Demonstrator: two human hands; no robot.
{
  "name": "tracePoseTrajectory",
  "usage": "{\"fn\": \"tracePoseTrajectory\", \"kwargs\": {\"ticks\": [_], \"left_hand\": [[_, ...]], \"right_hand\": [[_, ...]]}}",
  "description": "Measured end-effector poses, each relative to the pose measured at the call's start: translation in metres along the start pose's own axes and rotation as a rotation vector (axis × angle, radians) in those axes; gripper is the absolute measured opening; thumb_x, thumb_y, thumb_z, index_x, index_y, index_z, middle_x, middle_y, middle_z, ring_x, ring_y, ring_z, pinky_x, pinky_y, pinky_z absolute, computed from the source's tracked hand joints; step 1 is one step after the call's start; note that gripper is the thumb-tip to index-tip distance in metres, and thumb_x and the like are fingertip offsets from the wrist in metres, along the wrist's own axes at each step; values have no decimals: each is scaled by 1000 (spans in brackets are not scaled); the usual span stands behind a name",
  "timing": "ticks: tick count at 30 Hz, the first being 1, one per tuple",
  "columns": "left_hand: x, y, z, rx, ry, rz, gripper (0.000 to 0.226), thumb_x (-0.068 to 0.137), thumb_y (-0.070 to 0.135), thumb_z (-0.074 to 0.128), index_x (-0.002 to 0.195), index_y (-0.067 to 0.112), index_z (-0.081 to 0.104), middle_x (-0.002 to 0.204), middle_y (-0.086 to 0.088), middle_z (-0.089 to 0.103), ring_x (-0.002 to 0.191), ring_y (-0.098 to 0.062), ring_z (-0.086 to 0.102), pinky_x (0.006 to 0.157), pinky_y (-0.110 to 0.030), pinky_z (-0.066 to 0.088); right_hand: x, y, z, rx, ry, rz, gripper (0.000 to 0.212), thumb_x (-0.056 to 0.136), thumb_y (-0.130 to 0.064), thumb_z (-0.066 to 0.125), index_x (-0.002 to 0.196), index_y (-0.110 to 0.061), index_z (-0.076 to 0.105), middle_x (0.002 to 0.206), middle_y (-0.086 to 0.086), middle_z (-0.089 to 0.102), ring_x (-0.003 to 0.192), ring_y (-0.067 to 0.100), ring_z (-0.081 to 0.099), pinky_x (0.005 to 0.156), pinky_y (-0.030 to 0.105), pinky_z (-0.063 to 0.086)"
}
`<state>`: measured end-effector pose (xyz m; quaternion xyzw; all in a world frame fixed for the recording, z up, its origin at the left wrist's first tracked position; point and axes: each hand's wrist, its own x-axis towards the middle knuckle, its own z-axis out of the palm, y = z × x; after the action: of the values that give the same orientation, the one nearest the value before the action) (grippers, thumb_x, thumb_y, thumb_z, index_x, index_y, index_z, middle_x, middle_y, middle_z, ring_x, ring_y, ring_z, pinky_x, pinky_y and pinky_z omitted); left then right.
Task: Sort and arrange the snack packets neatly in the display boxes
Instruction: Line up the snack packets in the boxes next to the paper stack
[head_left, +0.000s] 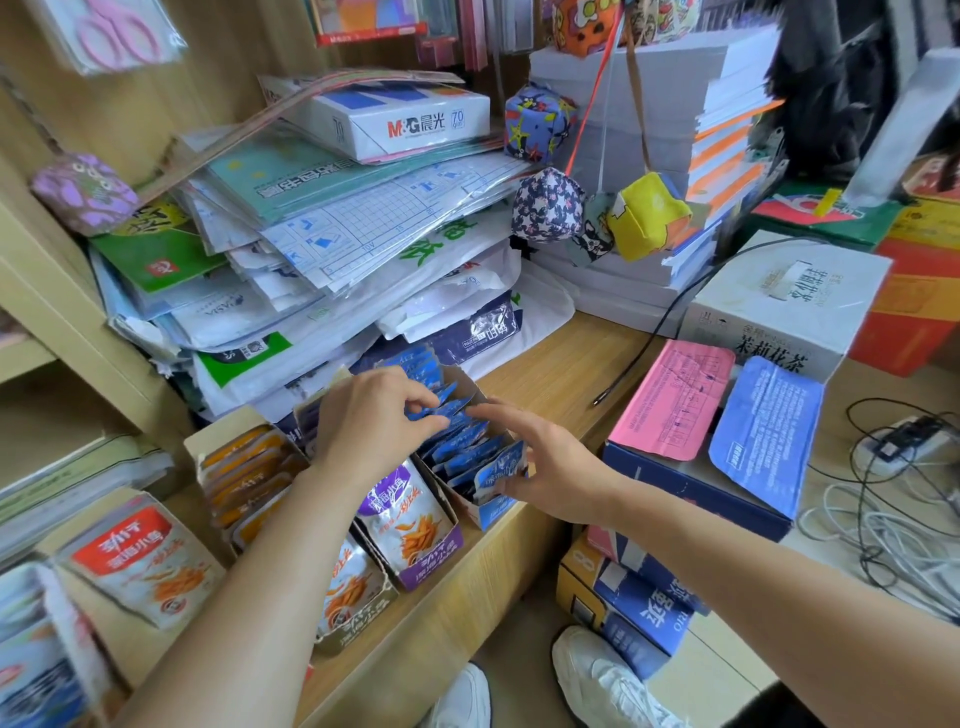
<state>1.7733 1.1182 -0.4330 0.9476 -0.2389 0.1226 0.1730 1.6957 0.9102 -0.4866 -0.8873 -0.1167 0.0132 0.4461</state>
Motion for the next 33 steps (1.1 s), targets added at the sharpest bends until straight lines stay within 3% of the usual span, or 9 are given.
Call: {"fn": "tracePoseTrajectory", "kwargs": {"ticks": [4,6,9,15,21,24,26,30,33], "left_hand": [[5,5,4,129,-18,-35,29,73,60,80,90,37,79,77,15,54,80,-12,60,75,-33,46],[5,11,3,201,-7,-23,11,80,48,77,79,37,78,72,14,51,80,-15,61,70,-32,40],[2,12,2,240,-11,-21,17,86,33,69,70,32,71,70,12,55,71,-14,54,64,-29,32],[-4,-7,-16,-43,-23,8,12,81,25,73,73,33,74,73,14,64,69,-12,62,66,-32,51],[-14,-12,-14,-209,-136,14,17,84,15,78,97,26,81,82,15,71,80,5,64,68,-3,44],[-18,-18,-21,-227,-232,-26,31,82,21,80,106,39,76,87,19,69,85,1,63,75,-20,52],[-20,-22,-23,-105,-192,7,33,77,25,83,105,41,75,89,18,66,89,-7,58,80,-34,50],[-20,-27,-21,-1,-71,78,21,67,35,90,67,36,70,68,20,57,79,-12,50,75,-38,47],[-22,-26,-15,48,-75,105,16,68,46,88,74,39,76,69,18,57,77,-13,49,76,-39,44]], "right_hand": [[0,-1,-3,-74,3,-10,67,83,-8,76,140,-31,48,159,-5,32,138,10,39,90,1,36],[-1,-2,-3,-63,6,-3,65,83,-8,76,139,-27,49,155,-6,37,126,2,42,84,-3,37],[-2,-3,-4,-56,8,-2,66,84,-9,77,141,-26,48,152,-7,41,118,-1,42,81,-1,40],[-1,3,-2,-15,10,35,75,85,-12,76,147,-30,38,145,-6,50,118,1,49,81,-2,39],[-2,2,2,39,-38,52,90,88,-7,72,158,-30,21,149,-8,46,132,5,48,100,14,46],[-4,4,5,148,-13,71,96,87,-6,73,159,-29,16,153,-10,40,137,5,43,108,24,45],[-8,7,10,238,29,84,91,86,-5,74,156,-36,23,150,-17,41,138,4,44,104,19,46],[-12,7,14,253,63,58,87,85,-3,72,153,-39,31,164,-13,18,149,8,24,88,5,46],[-9,7,12,103,57,-19,97,80,-9,73,149,-54,23,164,-15,13,151,13,22,107,35,47]]}}
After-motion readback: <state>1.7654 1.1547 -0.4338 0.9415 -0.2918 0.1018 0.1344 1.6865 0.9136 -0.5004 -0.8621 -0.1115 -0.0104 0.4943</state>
